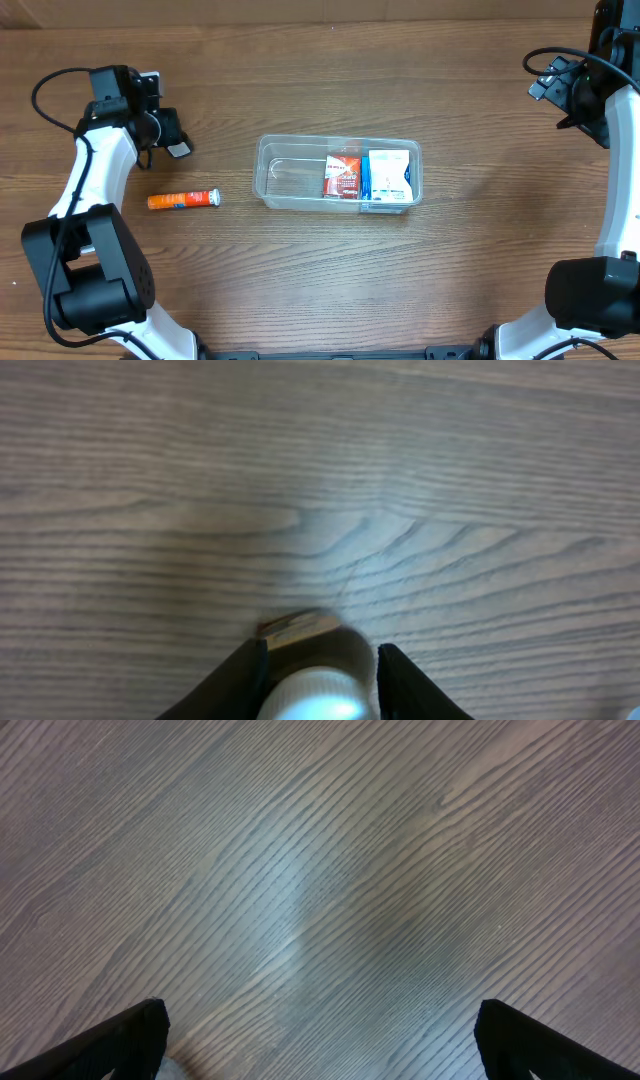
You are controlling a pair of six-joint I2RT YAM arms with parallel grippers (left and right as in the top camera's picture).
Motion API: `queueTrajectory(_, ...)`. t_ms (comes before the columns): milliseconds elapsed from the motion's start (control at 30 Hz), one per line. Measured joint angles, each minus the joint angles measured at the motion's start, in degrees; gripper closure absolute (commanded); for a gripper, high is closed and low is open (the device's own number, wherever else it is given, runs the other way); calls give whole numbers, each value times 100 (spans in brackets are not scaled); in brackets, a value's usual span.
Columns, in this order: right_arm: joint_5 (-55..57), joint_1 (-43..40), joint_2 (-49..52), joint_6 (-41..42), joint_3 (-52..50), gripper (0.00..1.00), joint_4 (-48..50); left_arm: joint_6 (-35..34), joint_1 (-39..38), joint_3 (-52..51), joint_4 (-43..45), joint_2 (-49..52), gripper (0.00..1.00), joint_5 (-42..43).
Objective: Pack container
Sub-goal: 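Grasp the brown medicine bottle by its cap with the left gripper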
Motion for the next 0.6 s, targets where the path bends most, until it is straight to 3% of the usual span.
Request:
queueTrajectory(133,0,0,0,-2,0,0,2,-15,-221,0,81,2,96,-4)
queueTrajectory(300,2,0,0,-2,0,0,2,-15,-365,22,11,2,96,-2)
queueTrajectory(467,0,0,0,0,0,0,0,-13,-363,629,-833,-42,96,9)
queueTrajectory(600,0,0,0,2,0,0,0,-13,-400,1303,-1530,-549,96,505)
